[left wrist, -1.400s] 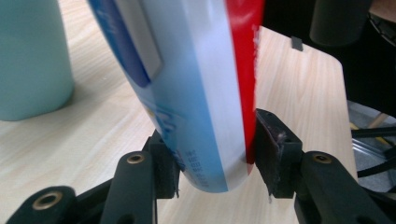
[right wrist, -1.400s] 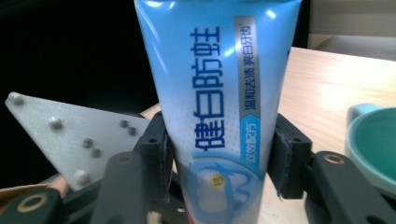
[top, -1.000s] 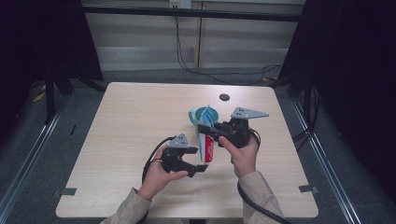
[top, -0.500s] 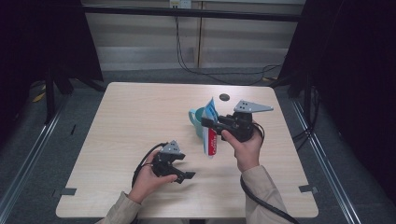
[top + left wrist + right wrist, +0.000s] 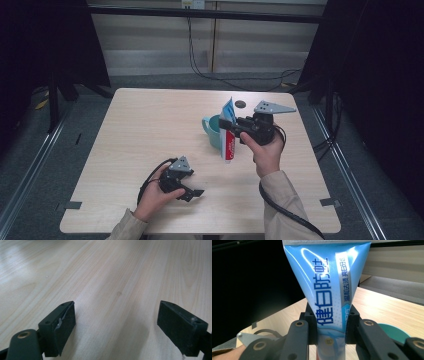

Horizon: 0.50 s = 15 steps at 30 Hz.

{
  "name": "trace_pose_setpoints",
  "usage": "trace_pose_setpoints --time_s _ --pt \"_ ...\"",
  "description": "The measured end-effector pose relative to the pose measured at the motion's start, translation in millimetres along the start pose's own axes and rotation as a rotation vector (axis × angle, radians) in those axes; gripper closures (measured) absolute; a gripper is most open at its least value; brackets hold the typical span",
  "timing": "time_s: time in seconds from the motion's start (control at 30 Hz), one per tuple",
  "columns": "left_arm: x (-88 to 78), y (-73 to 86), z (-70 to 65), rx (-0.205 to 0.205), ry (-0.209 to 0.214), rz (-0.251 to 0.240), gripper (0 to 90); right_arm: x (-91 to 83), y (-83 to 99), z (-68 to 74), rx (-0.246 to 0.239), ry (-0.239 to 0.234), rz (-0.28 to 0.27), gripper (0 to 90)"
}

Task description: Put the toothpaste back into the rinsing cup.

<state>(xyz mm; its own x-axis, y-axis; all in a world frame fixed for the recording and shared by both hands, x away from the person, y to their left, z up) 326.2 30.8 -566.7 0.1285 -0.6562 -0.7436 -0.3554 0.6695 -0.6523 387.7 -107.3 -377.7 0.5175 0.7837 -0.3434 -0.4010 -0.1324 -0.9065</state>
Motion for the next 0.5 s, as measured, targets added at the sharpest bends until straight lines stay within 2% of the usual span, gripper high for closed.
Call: trace_pose_setpoints --time_s 0.07,0.17,0.2,0.43,0.5 --pt "0.4 0.1 0.1 0.006 -0.003 -0.006 15.0 0.2 -0.6 -0.7 0.001 0.002 0.000 71.7" --pt "0.8 2.4 0.3 0.048 -0.028 -0.002 14.8 0.2 -4.6 -2.8 -0.003 0.007 -0.009 71.7" --pt "0.8 2.4 0.3 0.048 -0.028 -0.002 14.6 0.2 -4.6 -2.8 -0.003 0.007 -0.009 71.7" --pt "1.5 4.8 -1.0 0.113 -0.052 0.028 14.3 2.6 -13.2 -5.7 -0.014 0.021 -0.018 71.6" --pt "1.5 4.8 -0.9 0.114 -0.054 0.029 14.1 3.5 -13.9 -5.7 -0.016 0.019 -0.017 71.6"
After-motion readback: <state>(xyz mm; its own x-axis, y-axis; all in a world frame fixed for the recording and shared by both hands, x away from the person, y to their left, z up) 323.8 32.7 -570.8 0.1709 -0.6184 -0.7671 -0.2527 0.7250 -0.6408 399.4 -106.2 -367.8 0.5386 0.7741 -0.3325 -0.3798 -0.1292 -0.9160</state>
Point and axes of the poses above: each handheld gripper's, and its own axes: x roughly forward along the jaws, y roughly out of its underside, z roughly to its left, the point moved 9 cm from there along x, roughly forward along the jaws, and after that the axes turned 7 degrees about z, right-handed, at the moved point
